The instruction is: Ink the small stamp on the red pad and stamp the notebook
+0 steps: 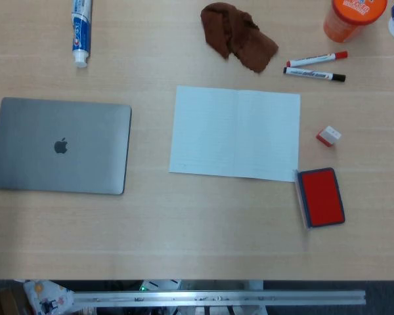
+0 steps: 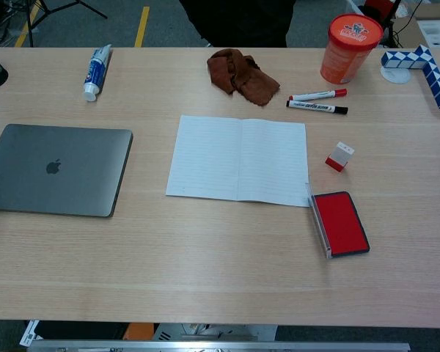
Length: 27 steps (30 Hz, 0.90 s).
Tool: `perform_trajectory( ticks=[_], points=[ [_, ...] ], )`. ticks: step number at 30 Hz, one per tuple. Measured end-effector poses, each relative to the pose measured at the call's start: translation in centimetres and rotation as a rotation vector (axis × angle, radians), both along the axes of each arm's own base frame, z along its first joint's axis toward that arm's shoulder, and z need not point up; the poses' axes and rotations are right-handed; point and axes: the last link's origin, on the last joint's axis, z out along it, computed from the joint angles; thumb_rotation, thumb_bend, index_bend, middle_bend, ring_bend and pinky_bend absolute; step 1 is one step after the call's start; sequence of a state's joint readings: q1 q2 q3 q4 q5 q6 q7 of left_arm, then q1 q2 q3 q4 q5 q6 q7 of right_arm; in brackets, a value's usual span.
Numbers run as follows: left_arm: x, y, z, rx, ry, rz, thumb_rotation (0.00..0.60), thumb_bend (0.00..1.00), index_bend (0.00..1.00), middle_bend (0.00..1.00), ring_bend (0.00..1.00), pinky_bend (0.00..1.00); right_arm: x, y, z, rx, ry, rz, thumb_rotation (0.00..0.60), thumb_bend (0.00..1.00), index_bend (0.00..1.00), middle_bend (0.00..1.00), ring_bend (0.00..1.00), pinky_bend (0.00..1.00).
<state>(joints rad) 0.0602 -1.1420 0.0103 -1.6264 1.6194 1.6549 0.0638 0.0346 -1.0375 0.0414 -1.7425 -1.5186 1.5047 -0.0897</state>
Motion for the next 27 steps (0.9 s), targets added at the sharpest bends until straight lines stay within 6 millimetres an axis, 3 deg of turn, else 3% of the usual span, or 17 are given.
perform_trajectory(
  ticks=[16, 27],
  points=[
    [0.0, 0.0, -0.2, -0.010, 0.005, 0.009, 0.600, 0.29, 0.02, 0.00, 0.00, 0.02, 2.5, -2.6, -0.8, 0.079, 0.045, 0.065, 0.600, 0.13, 0.38, 0.36, 0.28, 0.38],
    [-0.5, 0.2, 0.0, -0.017, 0.001, 0.030, 0.600, 0.29, 0.02, 0.00, 0.00, 0.02, 4.7, -6.4, -4.2, 0.224, 0.066, 0.079, 0.600, 0.13, 0.38, 0.36, 0.28, 0.38]
  ],
)
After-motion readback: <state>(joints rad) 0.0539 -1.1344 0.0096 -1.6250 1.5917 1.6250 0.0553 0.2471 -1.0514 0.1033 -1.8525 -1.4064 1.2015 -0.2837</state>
